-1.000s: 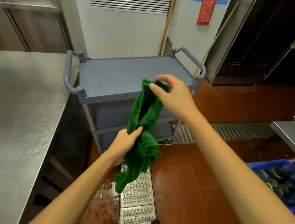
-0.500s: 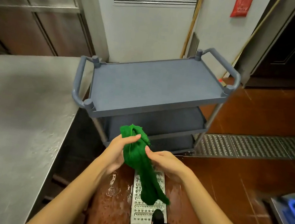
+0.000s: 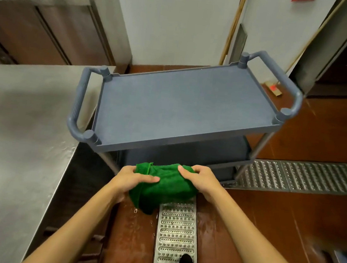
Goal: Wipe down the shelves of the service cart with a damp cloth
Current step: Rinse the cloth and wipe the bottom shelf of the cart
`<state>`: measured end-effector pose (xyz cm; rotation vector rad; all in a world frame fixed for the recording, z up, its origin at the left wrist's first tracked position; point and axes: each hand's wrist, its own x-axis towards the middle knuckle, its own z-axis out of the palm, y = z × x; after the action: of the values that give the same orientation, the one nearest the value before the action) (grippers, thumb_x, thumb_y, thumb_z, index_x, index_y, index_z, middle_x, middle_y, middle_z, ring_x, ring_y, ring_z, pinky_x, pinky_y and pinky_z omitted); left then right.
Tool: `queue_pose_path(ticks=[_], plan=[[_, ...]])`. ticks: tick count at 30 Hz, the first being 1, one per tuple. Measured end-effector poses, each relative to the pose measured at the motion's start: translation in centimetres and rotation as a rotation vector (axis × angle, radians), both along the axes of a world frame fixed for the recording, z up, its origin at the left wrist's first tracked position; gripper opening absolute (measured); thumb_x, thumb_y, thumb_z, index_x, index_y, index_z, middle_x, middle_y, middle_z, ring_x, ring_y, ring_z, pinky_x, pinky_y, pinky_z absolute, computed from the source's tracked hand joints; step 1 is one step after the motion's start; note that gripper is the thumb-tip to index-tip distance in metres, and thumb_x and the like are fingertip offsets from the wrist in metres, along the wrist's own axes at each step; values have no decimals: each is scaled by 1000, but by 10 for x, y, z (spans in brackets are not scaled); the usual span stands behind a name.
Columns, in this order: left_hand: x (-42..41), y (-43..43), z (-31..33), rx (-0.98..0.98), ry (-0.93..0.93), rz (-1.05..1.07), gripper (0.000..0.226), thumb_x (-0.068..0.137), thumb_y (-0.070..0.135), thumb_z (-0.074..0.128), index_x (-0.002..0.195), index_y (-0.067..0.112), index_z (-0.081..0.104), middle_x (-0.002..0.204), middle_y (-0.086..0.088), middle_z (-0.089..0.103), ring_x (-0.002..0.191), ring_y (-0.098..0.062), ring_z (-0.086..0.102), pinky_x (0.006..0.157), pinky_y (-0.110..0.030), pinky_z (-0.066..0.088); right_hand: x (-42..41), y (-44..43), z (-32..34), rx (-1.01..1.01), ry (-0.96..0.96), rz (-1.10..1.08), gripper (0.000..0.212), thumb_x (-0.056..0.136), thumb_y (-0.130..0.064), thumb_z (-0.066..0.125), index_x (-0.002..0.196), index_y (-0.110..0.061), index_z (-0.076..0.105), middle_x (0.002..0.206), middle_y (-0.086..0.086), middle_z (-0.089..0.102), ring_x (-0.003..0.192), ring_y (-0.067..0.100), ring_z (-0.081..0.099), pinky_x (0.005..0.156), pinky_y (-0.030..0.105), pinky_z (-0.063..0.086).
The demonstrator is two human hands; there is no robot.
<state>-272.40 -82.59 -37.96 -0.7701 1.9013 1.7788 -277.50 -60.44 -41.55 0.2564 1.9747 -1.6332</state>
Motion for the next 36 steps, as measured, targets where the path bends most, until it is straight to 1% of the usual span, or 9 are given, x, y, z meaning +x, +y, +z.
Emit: queue_pose_path(ticks=[4,9,14,19,24,27,29,31,36], plan=[[-12,-12,-16,-130,-4,117,8,80,4,78,83,1,72,73,-10,76,60,-17,73,54,-25,57,-22,4,-8,304,-18,169,50,80,-61,69,61,-25,40,72,-3,53,69,13,54,65,27,41],[-21,-43,-54,-451,-70,-14,21,83,18,70,84,-3,72,70,-11,67,62,-21,60,59,-29,47,-31,0,-13,160,-197,201,90,55,-66,85,117,-3,65,119,9,70,106,27,68,93,42,55],[-20,-84,-81,-727,-91,-96,21,87,27,67,95,9,64,91,-5,61,95,-28,63,78,-32,45,-41,-2,-6,81,-224,221,30,71,-14,86,99,-14,73,100,8,74,92,19,68,74,30,50],[-7,-106,-99,-465,73,-23,26,83,25,77,102,18,61,103,-2,66,94,-20,63,87,-36,50,-51,-24,-21,547,-25,600,37,65,-19,91,91,-30,66,104,-3,67,98,13,63,81,26,49],[-10,-133,-113,-289,219,-115,44,69,21,89,104,17,63,106,4,65,99,-3,61,86,-17,47,-50,-63,-33,918,297,699,31,72,-22,76,88,-35,52,94,-1,63,99,27,62,77,33,46],[-14,-150,-127,-229,194,-88,48,66,3,88,105,10,61,106,-9,65,92,-6,67,81,-19,54,-55,-71,-44,860,340,653,25,78,-16,68,93,-31,55,82,-6,47,96,28,56,74,34,40],[-14,-158,-141,-161,136,-35,49,66,-4,85,106,7,59,106,-20,67,89,-22,72,78,-35,60,-62,-70,-52,761,299,586,26,76,-10,68,91,-29,57,80,-2,56,85,24,59,64,29,40],[-15,-159,-153,-114,105,10,41,71,-13,77,106,-1,58,100,-22,69,80,-20,73,68,-29,60,-69,-67,-63,675,246,526,33,72,-5,68,87,-31,54,83,0,66,72,17,61,55,21,39],[-14,-166,-188,26,-42,155,28,82,-17,65,105,-1,66,93,-13,74,85,-27,70,64,-27,59,-87,-60,-103,623,187,551,36,77,-3,67,93,-34,58,107,3,62,94,20,59,77,28,44]])
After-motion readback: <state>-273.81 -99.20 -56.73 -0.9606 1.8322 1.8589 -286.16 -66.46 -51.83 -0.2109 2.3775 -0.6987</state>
